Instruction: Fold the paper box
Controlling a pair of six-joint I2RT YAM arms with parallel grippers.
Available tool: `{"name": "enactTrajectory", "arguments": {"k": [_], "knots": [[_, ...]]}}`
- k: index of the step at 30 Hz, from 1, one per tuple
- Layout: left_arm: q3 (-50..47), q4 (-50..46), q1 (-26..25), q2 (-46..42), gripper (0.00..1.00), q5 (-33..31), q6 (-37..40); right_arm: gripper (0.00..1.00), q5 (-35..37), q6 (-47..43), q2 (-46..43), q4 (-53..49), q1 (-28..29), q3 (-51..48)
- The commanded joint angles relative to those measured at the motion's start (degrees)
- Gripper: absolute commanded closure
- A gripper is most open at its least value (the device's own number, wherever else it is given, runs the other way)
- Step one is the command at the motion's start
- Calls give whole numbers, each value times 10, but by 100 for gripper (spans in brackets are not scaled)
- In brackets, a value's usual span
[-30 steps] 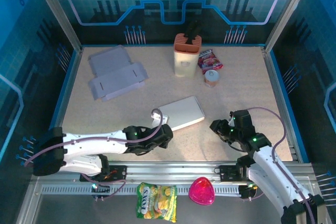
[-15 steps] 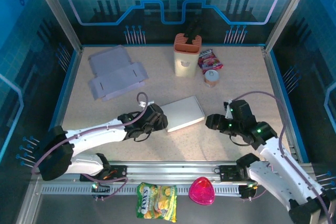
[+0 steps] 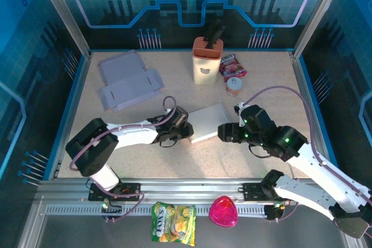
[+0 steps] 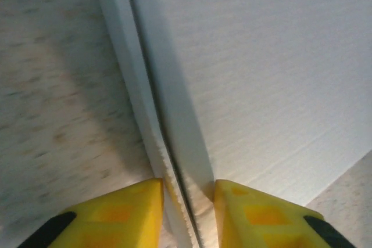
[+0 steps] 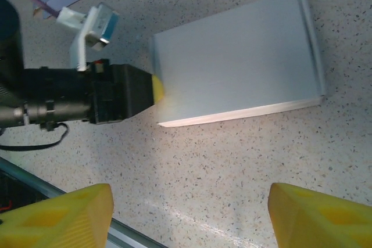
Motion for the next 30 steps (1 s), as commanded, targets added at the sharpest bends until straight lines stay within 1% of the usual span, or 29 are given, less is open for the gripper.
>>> {"name": "enactTrajectory", "arguments": {"k": [1,4,10,13,15,17,19,21,24,26,28,30], "knots": [[32,27,-6,46,77,33,2,29,26,-7,-10,-10,10,18],[86,23,-19,95,81,36,8,29,40,-5,-24,-16,10,16],[214,8,-47,202,84,48,5,30,65,0,-59,-30,10,12],[265,1,-59,235,85,49,2,29,67,0,-73,-33,9,7],[283,-5,-65,242,85,46,3,29,64,-2,-78,-36,9,6],[288,-16,-67,230,79,41,7,29,61,-4,-81,-37,9,4],[279,-25,-67,199,69,29,14,29,59,-5,-84,-37,10,2],[264,-44,-64,158,65,14,26,29,55,-7,-86,-33,10,0],[235,-78,-47,89,63,6,43,29,50,-11,-86,-26,10,-3],[208,-101,-18,42,63,8,54,29,46,-13,-84,-18,10,-5],[174,-125,27,-5,63,11,68,29,37,-13,-81,-8,10,-7],[149,-151,99,-42,64,39,86,29,24,-15,-78,8,13,-7]]}}
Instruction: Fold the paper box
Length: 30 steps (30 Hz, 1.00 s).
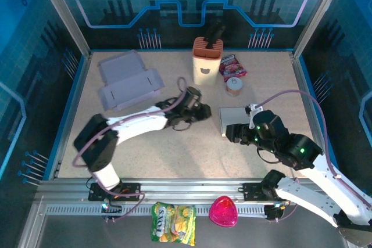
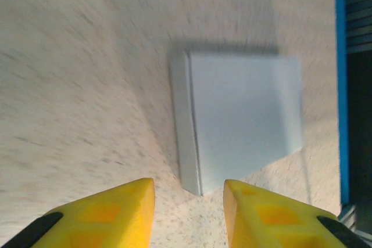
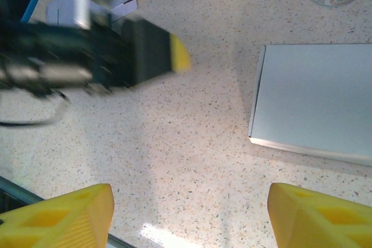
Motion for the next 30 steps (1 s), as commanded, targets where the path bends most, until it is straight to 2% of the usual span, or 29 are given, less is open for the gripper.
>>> {"name": "enactTrajectory", "arguments": {"k": [1,4,7,10,12,16,19,23,26,30], "knots": [[-41,-80,116,-50,64,28,48,29,-21,-11,2,32,11,-20],[-38,-117,240,-49,67,64,86,29,-28,-13,8,47,14,-28],[-8,-140,350,-4,69,74,118,29,-34,-15,16,60,18,-31],[42,-167,420,61,73,70,122,29,-42,-16,22,71,20,-33],[76,-190,443,106,74,45,125,29,-43,-15,25,76,23,-37],[121,-212,454,184,76,31,138,29,-46,-13,30,80,25,-42],[101,-194,452,197,78,46,128,29,-48,-11,30,83,28,-45],[10,-130,439,146,79,69,90,29,-51,-5,34,93,29,-52],[-63,-99,412,97,81,60,84,29,-60,6,39,108,31,-58],[-159,-55,346,42,87,62,62,30,-66,25,37,126,33,-70]]}}
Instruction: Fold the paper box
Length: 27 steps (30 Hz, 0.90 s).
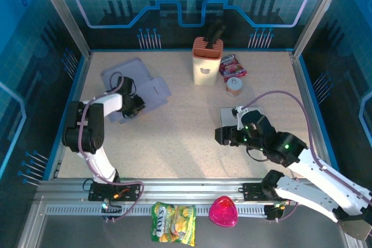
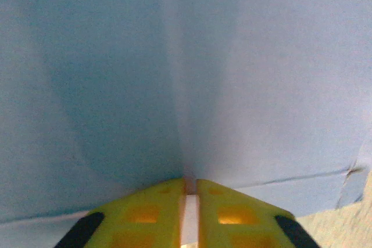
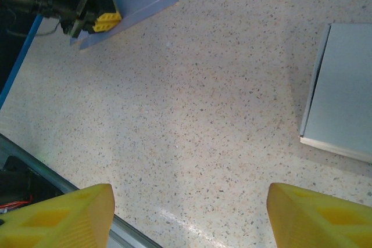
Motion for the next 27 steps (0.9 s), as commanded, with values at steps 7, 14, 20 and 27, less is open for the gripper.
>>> {"name": "enactTrajectory", "arguments": {"k": [7,14,20,27], "knots": [[-221,102,-238,-132,87,-59,-153,29,-21,78,6,78,15,-52],[-240,133,-424,-175,86,-139,-272,29,-39,195,73,267,18,-140],[-202,49,-410,-273,75,-153,-241,30,-20,303,172,390,14,-171],[-191,3,-223,-332,70,-60,-127,32,-30,410,275,550,-17,-217]]}}
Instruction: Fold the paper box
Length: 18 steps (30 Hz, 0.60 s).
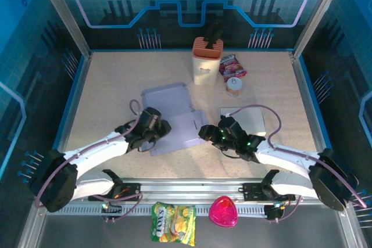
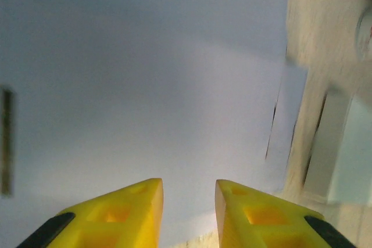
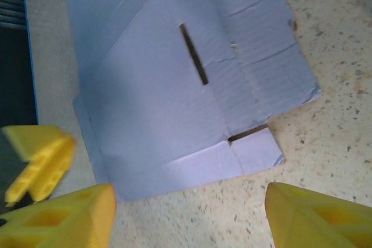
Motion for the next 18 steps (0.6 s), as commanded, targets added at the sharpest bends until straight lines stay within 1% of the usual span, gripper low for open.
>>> {"name": "enactTrajectory", "arguments": {"k": [1,3,6,12,16,18], "knots": [[18,-49,84,-1,70,54,78,32,-4,88,40,128,-13,-23],[34,-52,133,18,69,79,115,33,-1,108,61,139,-12,-24],[60,-46,177,71,70,108,155,33,9,131,82,154,-11,-30],[89,-30,204,163,71,109,193,34,20,149,107,177,-17,-40],[86,-15,204,191,71,108,197,34,2,150,131,203,-32,-40],[83,-11,204,199,71,103,199,35,-5,158,150,236,-37,-45]]}}
